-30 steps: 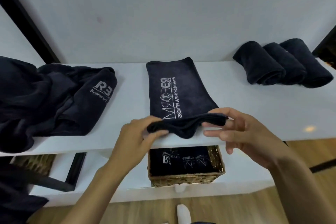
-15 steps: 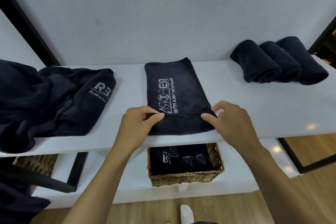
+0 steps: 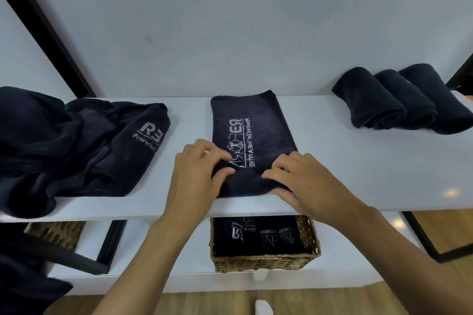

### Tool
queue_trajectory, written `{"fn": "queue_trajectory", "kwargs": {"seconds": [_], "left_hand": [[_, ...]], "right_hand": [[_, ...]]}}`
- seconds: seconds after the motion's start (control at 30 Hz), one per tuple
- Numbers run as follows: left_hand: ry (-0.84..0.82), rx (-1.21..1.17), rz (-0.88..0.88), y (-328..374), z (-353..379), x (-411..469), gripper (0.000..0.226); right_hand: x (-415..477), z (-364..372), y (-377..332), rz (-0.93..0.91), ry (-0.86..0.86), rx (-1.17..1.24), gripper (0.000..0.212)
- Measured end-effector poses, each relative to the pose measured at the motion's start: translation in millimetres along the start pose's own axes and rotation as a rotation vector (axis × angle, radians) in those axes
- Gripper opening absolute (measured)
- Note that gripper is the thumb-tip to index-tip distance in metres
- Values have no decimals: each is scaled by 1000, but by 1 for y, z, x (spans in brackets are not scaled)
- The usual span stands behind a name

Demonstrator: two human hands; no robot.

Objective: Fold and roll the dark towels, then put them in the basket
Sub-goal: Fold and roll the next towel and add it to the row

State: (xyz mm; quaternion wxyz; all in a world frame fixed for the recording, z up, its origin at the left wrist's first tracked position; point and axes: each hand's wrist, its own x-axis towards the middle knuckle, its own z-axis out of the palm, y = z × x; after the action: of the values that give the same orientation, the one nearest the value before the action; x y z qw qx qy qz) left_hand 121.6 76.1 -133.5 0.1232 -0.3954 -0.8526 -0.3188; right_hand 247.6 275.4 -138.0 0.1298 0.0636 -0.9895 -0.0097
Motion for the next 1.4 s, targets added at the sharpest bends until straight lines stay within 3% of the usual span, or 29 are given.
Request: {"fn": "queue_trajectory", "kwargs": {"seconds": [0.07,0.17,0.23,0.33,0.4,0.47,0.53,0.67,0.7,0.8,0.9,0.97,1.07,1.2,1.3,1.4], "left_hand": [[-40,97,298,-7,-1,-7,32],[-149,206,415,-21,0,-8,37],[-225,144,320,-18,-7,1,27],[-495,-138,22,-17,-15,31,17],[-614,-331,-116,-24,-16,51,11],[-656,-404,-181,-31,-15,63,11],[-639,-407,-197,-35,-11,68,8],[-378,-293,-78,-35,-2,61,8],[-303,-189,-2,-34,-1,57,6],[-229,155,272,-33,1,44,50],[-227,217,402,-37,4,32,49],[-268,114,345,-37,0,31,39],[-420,-90,114,-36,-8,46,27],[-617,-240,-87,-40,-11,76,11],[-666,-240,-145,-46,-7,89,11],[-591,-231,-175,-41,-4,92,11]], "right_hand": [[8,-6,-1,-8,-31,20,26],[21,-17,5,50,-165,210,24],[32,-25,13,106,-287,389,23],[44,-29,27,201,-355,550,18],[48,-24,32,269,-268,564,13],[47,-18,33,192,1,355,9],[38,-10,28,68,142,119,14],[22,10,33,29,54,39,41],[24,11,34,45,36,54,39],[39,3,35,87,6,120,27],[45,-11,36,126,-60,309,19],[45,-19,38,186,-111,529,13],[52,-17,44,301,-93,746,19],[51,-13,38,172,186,504,7],[39,-2,35,47,105,214,33],[46,4,40,155,45,268,35]]}}
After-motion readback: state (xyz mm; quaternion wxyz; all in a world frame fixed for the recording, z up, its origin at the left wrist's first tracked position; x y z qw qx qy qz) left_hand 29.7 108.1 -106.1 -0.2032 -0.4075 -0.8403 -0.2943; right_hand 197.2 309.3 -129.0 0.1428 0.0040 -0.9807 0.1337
